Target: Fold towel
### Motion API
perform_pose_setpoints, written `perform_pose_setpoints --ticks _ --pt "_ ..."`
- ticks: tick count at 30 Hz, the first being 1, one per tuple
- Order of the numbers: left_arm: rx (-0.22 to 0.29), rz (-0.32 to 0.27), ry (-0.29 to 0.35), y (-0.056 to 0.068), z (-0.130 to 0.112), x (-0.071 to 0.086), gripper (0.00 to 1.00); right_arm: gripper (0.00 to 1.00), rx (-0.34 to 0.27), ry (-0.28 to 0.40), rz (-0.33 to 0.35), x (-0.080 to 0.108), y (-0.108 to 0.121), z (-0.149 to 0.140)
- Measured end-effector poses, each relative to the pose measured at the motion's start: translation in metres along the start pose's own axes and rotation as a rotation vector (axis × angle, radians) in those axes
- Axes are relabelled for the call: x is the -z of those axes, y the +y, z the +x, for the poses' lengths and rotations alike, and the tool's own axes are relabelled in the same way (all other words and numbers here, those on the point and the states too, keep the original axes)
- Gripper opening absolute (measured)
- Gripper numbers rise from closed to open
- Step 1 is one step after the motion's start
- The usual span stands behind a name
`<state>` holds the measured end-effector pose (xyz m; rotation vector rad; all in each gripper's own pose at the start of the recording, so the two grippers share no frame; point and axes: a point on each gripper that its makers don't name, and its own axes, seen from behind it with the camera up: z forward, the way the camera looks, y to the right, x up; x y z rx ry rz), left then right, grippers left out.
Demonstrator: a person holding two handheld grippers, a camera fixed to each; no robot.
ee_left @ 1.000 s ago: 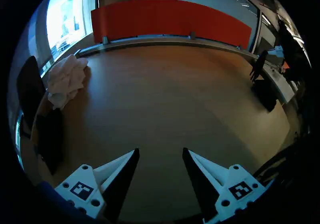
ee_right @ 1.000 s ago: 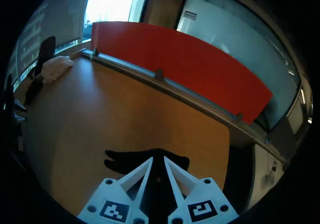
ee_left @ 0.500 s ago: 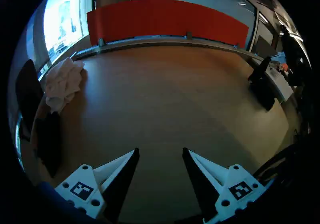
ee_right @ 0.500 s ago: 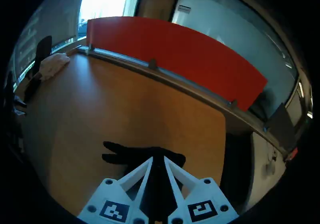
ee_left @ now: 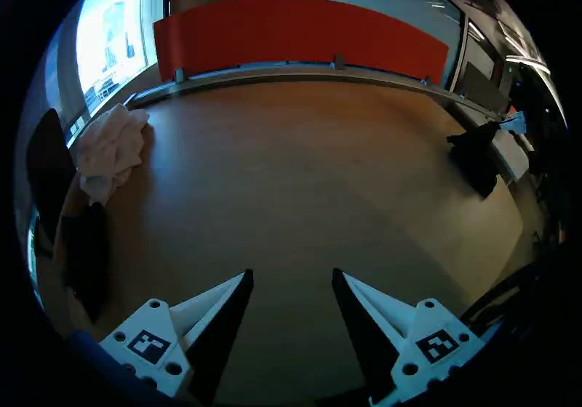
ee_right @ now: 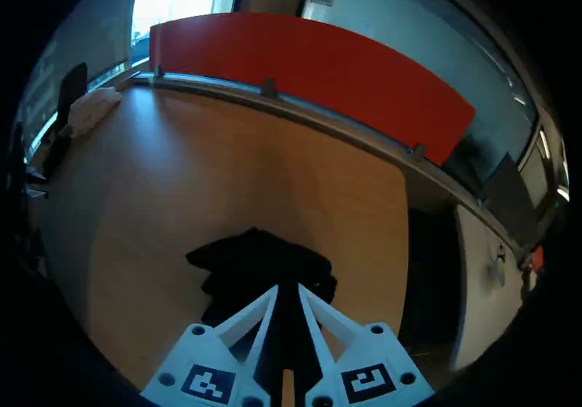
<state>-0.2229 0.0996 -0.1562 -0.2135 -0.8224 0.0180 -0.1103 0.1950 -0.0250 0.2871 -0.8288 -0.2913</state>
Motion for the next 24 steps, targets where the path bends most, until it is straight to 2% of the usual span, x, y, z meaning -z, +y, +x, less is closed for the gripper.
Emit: perform_pose_setpoints --ticks 12,24 --pt "-0.003 0.001 -0.004 -0.004 -0.003 0.002 0.8 0.04 -0.027 -0.067 -0.035 0.006 0.009 -0.042" --pt "-0.003 0.007 -0.01 -0.008 -0.008 0.005 0.79 0.04 -0.074 -0.172 -0.053 0.0 0.016 -0.093"
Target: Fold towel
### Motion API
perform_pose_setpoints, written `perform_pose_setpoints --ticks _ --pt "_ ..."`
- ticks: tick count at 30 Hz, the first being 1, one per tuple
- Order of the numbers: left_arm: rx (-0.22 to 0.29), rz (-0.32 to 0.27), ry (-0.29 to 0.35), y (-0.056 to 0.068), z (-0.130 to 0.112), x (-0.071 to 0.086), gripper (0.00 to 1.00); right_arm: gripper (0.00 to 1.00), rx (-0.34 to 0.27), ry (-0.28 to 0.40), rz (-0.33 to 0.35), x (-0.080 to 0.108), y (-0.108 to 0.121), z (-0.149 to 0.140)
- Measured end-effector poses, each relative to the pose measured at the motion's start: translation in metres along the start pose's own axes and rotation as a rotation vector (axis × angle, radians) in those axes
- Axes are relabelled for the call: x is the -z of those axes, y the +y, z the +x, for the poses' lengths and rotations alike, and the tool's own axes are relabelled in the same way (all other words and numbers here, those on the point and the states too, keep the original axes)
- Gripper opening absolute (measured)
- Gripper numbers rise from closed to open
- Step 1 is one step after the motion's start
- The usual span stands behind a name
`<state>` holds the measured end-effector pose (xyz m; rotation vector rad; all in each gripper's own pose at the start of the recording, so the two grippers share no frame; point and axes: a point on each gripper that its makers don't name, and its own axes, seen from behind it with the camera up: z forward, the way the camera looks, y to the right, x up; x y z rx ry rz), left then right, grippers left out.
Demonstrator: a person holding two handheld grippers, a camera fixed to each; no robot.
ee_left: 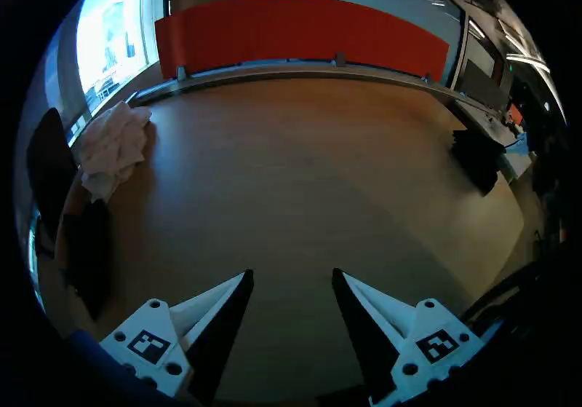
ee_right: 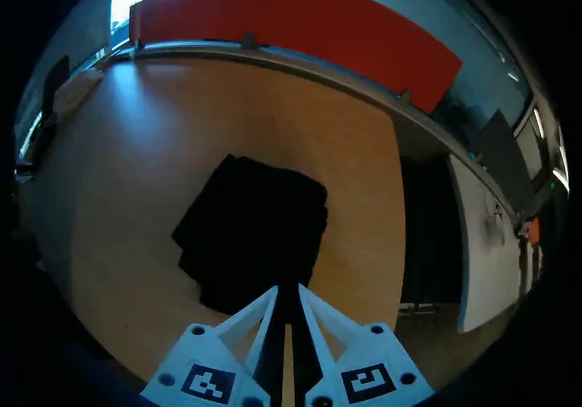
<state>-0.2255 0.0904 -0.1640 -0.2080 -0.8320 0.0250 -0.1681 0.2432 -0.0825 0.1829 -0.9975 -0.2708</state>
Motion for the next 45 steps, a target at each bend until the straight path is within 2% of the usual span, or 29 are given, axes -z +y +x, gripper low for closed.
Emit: perform_pose_setpoints --ticks 11,21,31,36,39,41,43,45 --pt "-0.002 0.009 -0.009 -0.003 -0.004 0.001 0.79 0.04 -0.042 -0.061 -0.023 -0.01 0.01 -0.022" --pt "-0.002 0.014 -0.01 -0.005 -0.004 0.001 0.8 0.04 -0.047 -0.1 -0.036 -0.015 0.013 -0.032" --pt "-0.003 0.016 -0.011 -0.006 -0.003 0.001 0.8 0.04 -0.075 -0.108 -0.041 -0.02 0.012 -0.035" --pt "-0.003 0.012 -0.009 -0.005 -0.001 -0.001 0.8 0.07 -0.076 -0.108 -0.041 -0.02 0.008 -0.038" --pt "-0.002 0.01 -0.007 -0.005 0.0 -0.001 0.8 0.13 -0.082 -0.109 -0.049 -0.019 0.007 -0.04" --pt "-0.002 0.009 -0.006 -0.004 0.001 -0.002 0.8 0.21 -0.089 -0.109 -0.056 -0.019 0.007 -0.041" --pt "-0.002 0.008 -0.005 -0.004 0.001 -0.002 0.79 0.35 -0.096 -0.106 -0.064 -0.019 0.008 -0.041" --pt "-0.002 0.007 -0.004 -0.004 0.001 -0.002 0.8 0.54 -0.102 -0.101 -0.07 -0.018 0.008 -0.04"
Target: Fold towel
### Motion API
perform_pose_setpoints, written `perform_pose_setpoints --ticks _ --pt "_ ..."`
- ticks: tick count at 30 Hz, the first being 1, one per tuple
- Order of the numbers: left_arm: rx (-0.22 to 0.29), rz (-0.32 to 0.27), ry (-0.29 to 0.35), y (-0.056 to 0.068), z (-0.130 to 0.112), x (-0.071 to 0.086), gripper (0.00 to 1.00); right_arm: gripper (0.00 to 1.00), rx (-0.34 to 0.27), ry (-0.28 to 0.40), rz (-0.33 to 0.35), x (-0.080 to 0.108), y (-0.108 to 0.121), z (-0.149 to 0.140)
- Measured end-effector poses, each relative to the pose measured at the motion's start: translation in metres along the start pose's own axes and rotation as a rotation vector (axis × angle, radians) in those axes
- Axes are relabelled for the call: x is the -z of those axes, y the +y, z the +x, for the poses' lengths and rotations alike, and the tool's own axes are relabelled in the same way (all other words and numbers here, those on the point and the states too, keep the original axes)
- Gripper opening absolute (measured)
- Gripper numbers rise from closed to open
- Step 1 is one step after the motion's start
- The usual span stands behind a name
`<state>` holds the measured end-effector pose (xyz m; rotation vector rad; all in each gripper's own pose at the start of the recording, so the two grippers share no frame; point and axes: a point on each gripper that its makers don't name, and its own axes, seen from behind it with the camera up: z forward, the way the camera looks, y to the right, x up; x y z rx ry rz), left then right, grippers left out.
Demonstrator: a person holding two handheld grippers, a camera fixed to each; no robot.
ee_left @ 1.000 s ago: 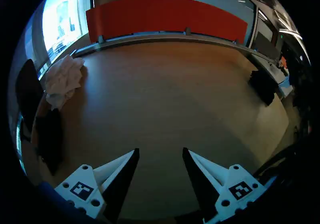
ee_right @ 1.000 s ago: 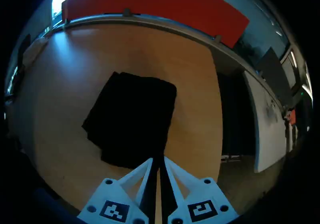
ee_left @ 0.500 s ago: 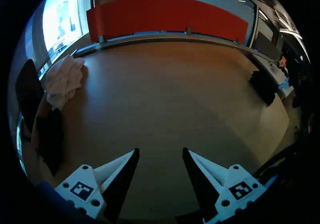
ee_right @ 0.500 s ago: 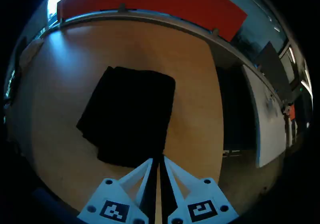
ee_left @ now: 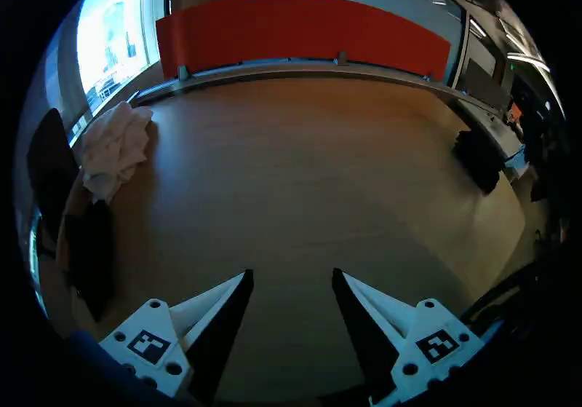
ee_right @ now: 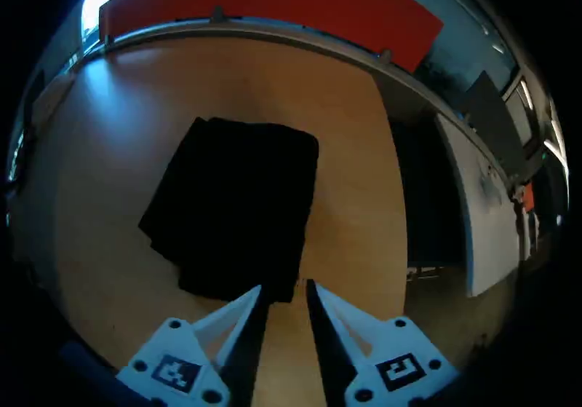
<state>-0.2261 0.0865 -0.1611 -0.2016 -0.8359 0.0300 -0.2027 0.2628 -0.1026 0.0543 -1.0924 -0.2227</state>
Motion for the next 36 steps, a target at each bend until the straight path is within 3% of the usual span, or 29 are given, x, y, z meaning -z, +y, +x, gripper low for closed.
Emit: perform_pose_setpoints --ticks 2,7,20,29,36 --pt "0.001 -0.001 0.0 0.0 0.0 0.0 0.8 0.73 -0.007 0.008 -0.001 0.0 -0.001 0.001" --pt "0.004 -0.005 0.004 0.001 0.001 -0.001 0.8 0.93 -0.027 0.023 0.004 0.001 -0.004 0.005" --pt "0.007 -0.007 0.011 0.001 0.002 0.0 0.8 0.94 -0.049 0.065 -0.002 0.01 -0.007 0.014" --pt "0.01 -0.005 0.02 0.001 0.007 0.0 0.8 0.94 -0.171 0.211 -0.016 0.022 -0.007 0.047" --pt "0.016 -0.004 0.019 0.001 0.007 0.001 0.79 0.94 -0.223 0.292 -0.039 0.029 -0.006 0.063"
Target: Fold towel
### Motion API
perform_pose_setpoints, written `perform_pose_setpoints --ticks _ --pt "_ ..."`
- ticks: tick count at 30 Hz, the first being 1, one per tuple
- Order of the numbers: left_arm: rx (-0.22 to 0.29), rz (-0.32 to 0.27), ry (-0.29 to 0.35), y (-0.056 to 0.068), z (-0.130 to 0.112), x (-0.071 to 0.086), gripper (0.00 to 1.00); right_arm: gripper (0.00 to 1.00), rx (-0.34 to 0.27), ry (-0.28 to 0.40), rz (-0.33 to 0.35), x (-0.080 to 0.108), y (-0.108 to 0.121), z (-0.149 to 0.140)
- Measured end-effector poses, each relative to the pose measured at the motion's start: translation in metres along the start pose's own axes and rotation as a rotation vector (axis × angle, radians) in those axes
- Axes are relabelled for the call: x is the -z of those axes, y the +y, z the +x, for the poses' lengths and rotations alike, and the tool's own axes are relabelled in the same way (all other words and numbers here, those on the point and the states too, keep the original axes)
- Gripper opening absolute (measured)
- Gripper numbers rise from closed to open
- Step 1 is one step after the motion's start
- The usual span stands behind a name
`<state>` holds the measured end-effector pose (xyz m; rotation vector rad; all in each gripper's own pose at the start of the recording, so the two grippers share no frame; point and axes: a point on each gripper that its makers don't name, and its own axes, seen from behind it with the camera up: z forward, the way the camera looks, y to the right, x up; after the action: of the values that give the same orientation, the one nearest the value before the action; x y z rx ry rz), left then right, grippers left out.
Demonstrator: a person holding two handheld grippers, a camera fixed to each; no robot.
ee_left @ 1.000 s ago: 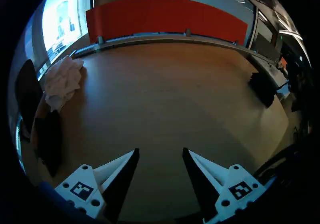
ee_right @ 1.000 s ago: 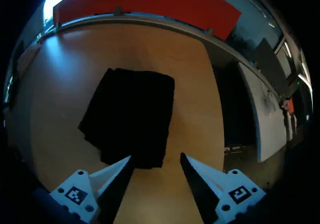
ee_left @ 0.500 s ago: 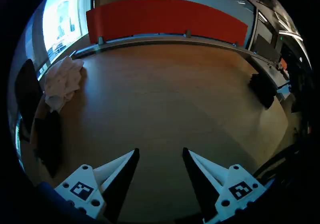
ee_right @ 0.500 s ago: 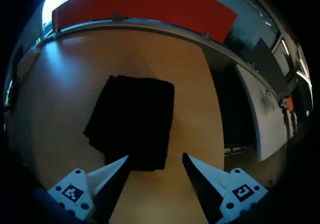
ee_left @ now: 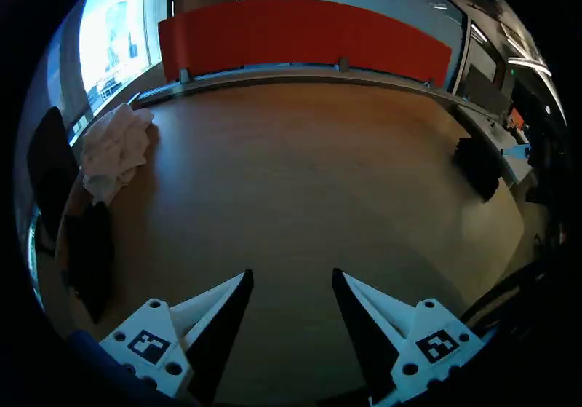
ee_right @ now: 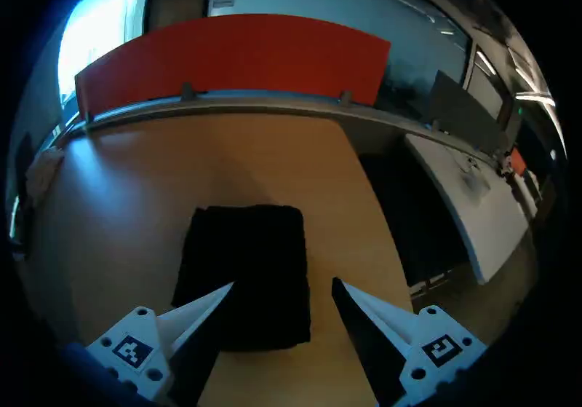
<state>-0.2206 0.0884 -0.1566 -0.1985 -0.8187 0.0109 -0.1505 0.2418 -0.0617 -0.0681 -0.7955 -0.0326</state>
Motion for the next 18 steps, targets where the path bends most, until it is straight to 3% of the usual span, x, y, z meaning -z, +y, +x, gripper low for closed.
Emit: perform_pose_setpoints --ticks 6,18 --pt "0.012 -0.003 -0.001 0.001 0.0 0.0 0.79 0.94 -0.002 0.062 -0.019 0.002 -0.005 0.013" --pt "0.015 0.001 0.017 0.0 0.009 0.0 0.8 0.94 -0.029 0.282 -0.061 0.022 -0.016 0.064"
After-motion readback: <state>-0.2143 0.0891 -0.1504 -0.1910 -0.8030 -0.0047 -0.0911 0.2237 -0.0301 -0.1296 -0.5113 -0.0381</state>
